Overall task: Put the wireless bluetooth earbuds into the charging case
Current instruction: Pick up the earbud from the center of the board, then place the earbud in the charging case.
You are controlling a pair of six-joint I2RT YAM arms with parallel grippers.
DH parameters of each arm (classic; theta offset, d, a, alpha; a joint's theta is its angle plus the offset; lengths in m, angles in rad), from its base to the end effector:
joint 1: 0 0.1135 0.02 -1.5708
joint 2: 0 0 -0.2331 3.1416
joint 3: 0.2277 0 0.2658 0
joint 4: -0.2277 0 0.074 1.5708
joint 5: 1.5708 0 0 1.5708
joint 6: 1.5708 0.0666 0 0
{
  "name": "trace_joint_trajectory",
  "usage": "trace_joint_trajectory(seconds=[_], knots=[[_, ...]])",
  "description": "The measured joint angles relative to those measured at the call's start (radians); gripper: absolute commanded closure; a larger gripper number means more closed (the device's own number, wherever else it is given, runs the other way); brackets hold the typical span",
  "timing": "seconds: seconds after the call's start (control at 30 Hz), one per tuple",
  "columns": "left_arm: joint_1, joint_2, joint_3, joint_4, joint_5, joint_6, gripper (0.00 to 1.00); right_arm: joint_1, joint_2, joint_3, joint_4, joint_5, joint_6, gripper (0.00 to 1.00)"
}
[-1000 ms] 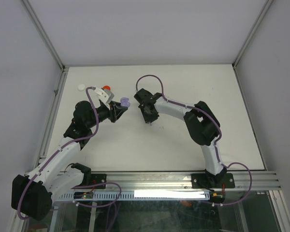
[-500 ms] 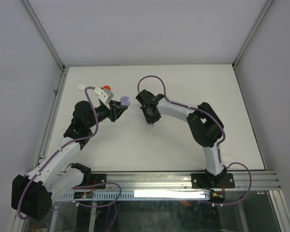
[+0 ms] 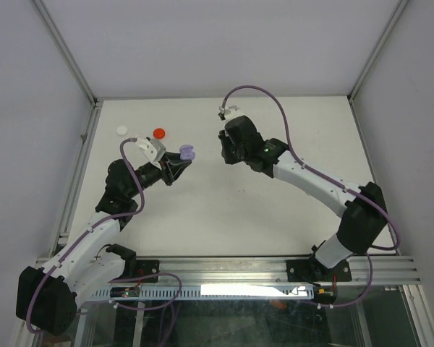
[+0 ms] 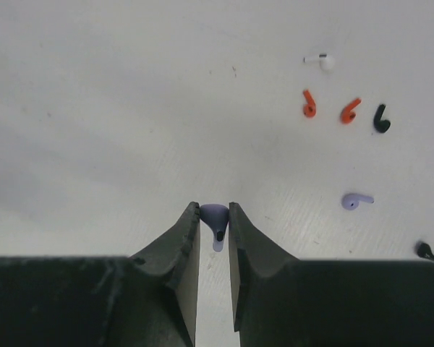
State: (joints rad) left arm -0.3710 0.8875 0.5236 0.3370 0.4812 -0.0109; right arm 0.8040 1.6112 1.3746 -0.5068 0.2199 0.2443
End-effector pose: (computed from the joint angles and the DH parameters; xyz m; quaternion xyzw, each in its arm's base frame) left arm 0.2397 -0.1263 0.2546 0.2882 0.6549 -0.2962 0.6327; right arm 0.2863 0.2762 0.2500 -0.2090 0.8869 0.1130 0.3962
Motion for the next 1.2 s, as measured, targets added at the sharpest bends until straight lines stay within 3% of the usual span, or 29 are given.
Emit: trace_joint_trajectory(seconds=[0.3, 0.67, 1.2], knots=[[0.000, -0.037, -0.058, 0.142, 0.076, 0.002, 1.00, 0.040, -0.236, -0.110, 0.214, 0.011, -0.057, 0.85], [0.000, 0.000, -0.109, 0.391, 0.149, -0.011, 1.00, 0.124, -0.402, -0.228, 0.509, -0.059, -0.121, 0.85], [0.000, -0.043, -0.136, 0.486, 0.177, -0.054, 1.00, 0.221, -0.410, -0.364, 0.845, -0.260, -0.154, 0.85]])
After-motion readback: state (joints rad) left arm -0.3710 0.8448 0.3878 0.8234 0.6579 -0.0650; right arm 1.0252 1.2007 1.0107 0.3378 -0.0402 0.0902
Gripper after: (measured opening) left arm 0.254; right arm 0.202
